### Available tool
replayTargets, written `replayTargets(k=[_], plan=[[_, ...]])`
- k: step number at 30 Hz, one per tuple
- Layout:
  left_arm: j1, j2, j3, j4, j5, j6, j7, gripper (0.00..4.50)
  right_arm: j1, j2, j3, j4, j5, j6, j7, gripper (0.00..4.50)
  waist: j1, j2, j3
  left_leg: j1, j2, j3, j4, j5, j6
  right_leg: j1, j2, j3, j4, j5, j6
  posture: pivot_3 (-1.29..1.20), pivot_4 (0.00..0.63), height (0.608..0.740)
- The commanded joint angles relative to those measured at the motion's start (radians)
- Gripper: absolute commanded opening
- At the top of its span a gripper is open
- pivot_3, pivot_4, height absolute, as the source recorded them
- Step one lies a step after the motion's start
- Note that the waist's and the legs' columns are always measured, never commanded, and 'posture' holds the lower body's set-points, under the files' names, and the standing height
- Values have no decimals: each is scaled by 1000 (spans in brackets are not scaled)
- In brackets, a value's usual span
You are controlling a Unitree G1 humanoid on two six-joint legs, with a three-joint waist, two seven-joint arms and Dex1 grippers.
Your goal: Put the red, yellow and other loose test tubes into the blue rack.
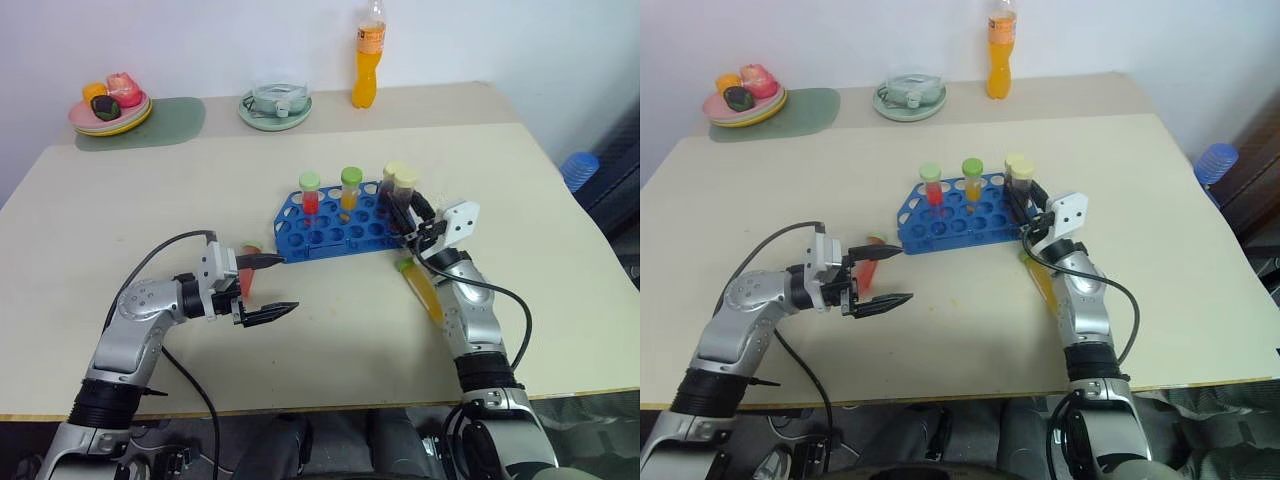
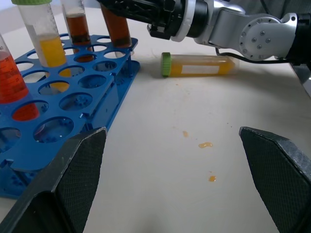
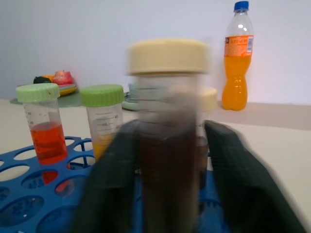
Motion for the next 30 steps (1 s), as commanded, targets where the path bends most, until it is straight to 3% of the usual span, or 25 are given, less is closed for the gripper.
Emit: replayTargets(k=[1,9,17,20,23,26,30], plan=[[1,2,15,-37,-19,-1,4,4500,-15,-15,12,-22,-28,-30,-7,4202,0,0,0,0,0,0,0,0,0,0,0,0,0,0,0,0,150,740],[0,-7,6,-35,-18,-5,9,4500,27,-84,26,-178,-13,73,34,4202,3,0,0,0,0,0,0,0,0,0,0,0,0,0,0,0,150,740],[-5,-21,-4,-15,-5,-20,5,4500,218,-300,45,-619,-34,473,54,4202,10,0,0,-1,0,0,1,0,0,0,0,1,0,0,0,0,150,740],[-8,-27,-7,-8,-3,-24,1,4500,255,-383,22,-797,15,770,30,4202,10,0,0,-1,0,1,1,0,0,0,0,1,0,0,0,0,150,740],[-14,-31,-12,-2,-2,-26,-6,4500,193,-477,8,-906,40,1157,-13,4202,12,0,0,-1,0,1,1,0,0,0,-1,1,-1,0,0,0,150,740],[-20,-37,-17,4,0,-27,-9,4500,78,-525,-15,-885,134,1463,10,4202,19,0,0,-1,0,1,1,0,0,0,-1,1,-1,0,0,0,150,740],[-20,-41,-19,7,0,-27,-10,4500,-47,-550,-25,-839,146,1758,-27,4202,33,0,0,-2,1,1,1,-1,1,0,-1,1,-2,0,0,0,150,740]])
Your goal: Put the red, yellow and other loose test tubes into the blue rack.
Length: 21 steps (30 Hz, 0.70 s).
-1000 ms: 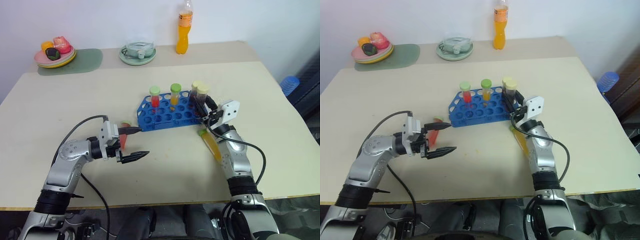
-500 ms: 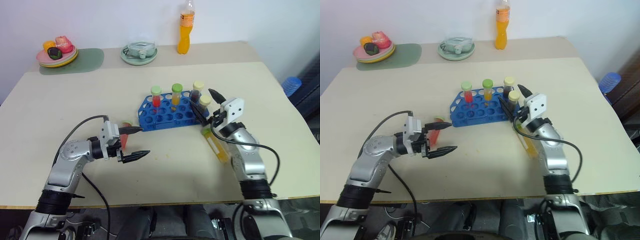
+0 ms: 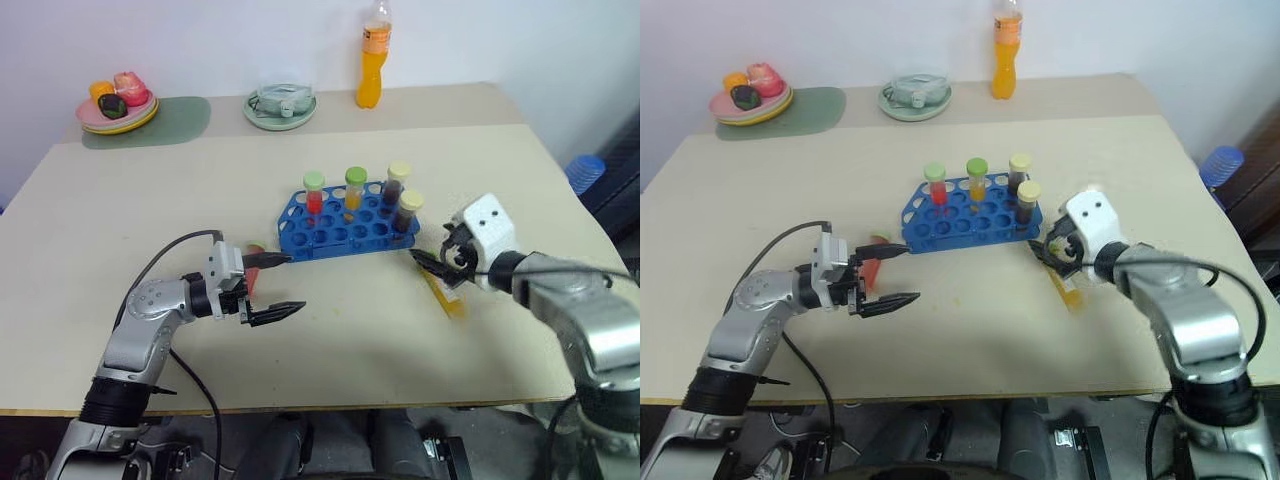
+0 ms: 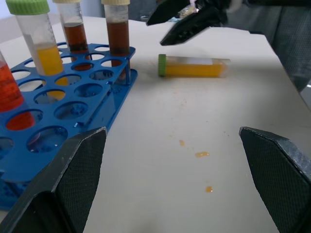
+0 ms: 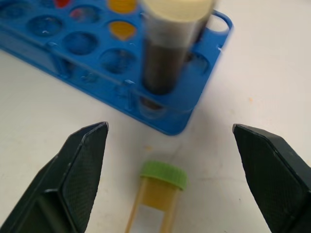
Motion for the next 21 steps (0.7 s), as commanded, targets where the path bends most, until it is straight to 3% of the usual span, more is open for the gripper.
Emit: replayTargets(k=[1,6,12,21], plan=[[-3,-3,3,-4,-2,-17,0,4500,-86,-8,-35,21,29,247,-23,4202,4,0,0,-1,0,0,1,0,0,0,-2,0,0,0,0,0,150,740],[17,-7,5,-21,-10,-10,7,4500,-129,-50,-58,87,176,335,22,4202,2,0,0,-1,-1,0,1,-1,1,0,-4,-1,0,0,0,0,150,740],[26,-8,2,-29,-8,-7,14,4500,-153,-98,-13,153,274,335,-50,4202,0,0,0,0,-1,1,1,-1,1,0,-4,-1,0,0,0,0,150,740],[37,-7,0,-43,-11,-5,20,4500,-157,-64,35,252,351,335,-166,4202,0,0,0,-1,-1,2,1,-1,1,0,-5,-1,0,0,0,0,150,740]])
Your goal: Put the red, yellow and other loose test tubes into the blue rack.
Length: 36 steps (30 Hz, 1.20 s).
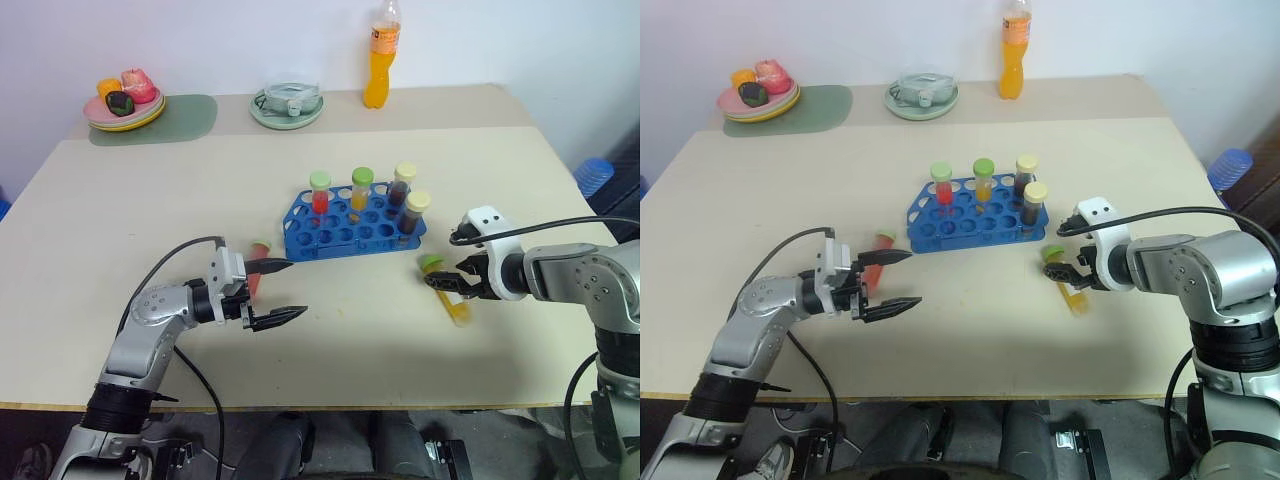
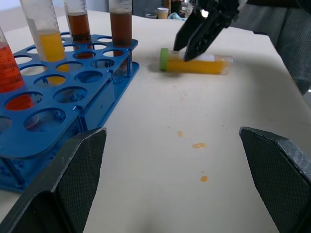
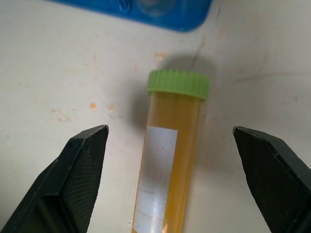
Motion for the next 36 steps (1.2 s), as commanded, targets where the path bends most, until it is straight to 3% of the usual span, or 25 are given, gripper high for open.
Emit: replayTargets(k=[1,4,6,12,13,21,26,30,33,36], plan=[[4,4,3,-35,-14,-9,-10,4500,-16,28,18,25,18,6,-39,4202,0,0,0,0,0,0,0,0,0,0,0,0,0,0,0,0,150,740],[7,12,4,-41,-28,-7,-35,4500,-18,41,38,44,8,6,-56,4202,-2,-1,-1,0,0,0,0,0,0,0,0,0,0,0,0,0,150,740],[9,14,10,-47,-47,-8,-62,4500,-21,49,44,51,3,6,-62,3688,-2,-1,-1,1,0,0,0,0,0,0,0,0,0,0,0,0,150,740],[13,25,14,-57,-68,-2,-94,4500,-17,57,69,36,-12,6,-74,1027,-1,-2,-2,1,0,0,0,0,0,1,0,0,0,0,0,0,150,740],[13,24,15,-57,-68,-1,-93,4500,-15,56,72,32,-12,6,-74,811,-1,-3,-2,1,0,0,0,0,0,1,0,0,0,0,0,0,150,740],[7,15,22,-47,-62,-9,-74,4500,25,-27,135,-109,-51,-101,-6,811,2,-4,-2,1,0,0,0,0,0,2,0,0,0,0,0,0,150,740],[1,-24,51,-23,-59,-20,-7,4500,155,-18,68,-248,-61,-483,176,811,-3,-4,-2,1,0,0,0,0,0,1,0,-1,-1,0,0,0,150,740],[0,-62,74,-12,-63,-14,53,4500,201,98,42,-248,-91,-739,217,811,-2,-4,-2,1,1,0,-1,0,0,1,1,0,0,0,1,0,150,740],[5,-80,88,-14,-64,-5,100,4500,200,259,16,-205,-45,-957,304,811,-1,-5,-2,1,1,0,0,0,0,1,1,-1,-1,0,1,0,150,740],[11,-93,98,-16,-56,-5,139,4500,172,338,47,-155,-135,-1073,266,811,0,-5,-2,1,0,0,0,0,0,1,4,0,-1,0,1,0,150,740]])
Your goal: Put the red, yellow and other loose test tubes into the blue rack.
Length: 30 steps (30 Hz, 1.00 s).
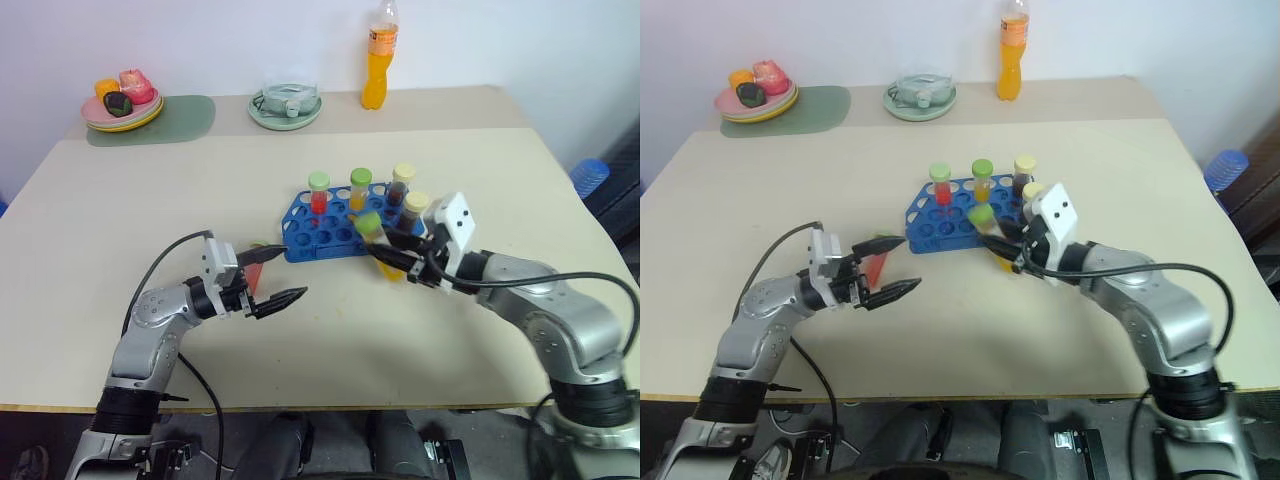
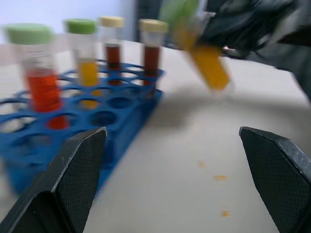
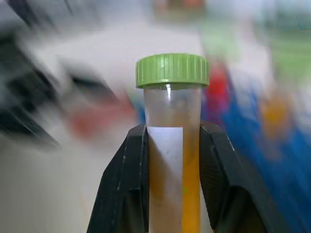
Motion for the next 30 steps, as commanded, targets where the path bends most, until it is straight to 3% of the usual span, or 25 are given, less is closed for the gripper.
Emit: replayTargets(k=[1,14,30], plan=[[13,-12,27,-20,-9,-5,47,4500,-53,75,13,63,-108,-195,-45,811,0,0,0,0,0,0,0,0,0,0,1,0,0,0,0,0,150,740],[41,-21,20,-60,-20,9,91,4500,-72,342,57,480,-346,-780,-106,811,-7,1,0,1,1,0,-1,0,-1,-1,2,1,1,0,-1,0,150,740],[105,59,50,-129,-95,68,17,4500,-147,418,53,834,-442,-1077,-145,811,-33,2,-1,3,5,-1,-2,-1,-5,-2,8,2,2,1,-2,0,150,740]])
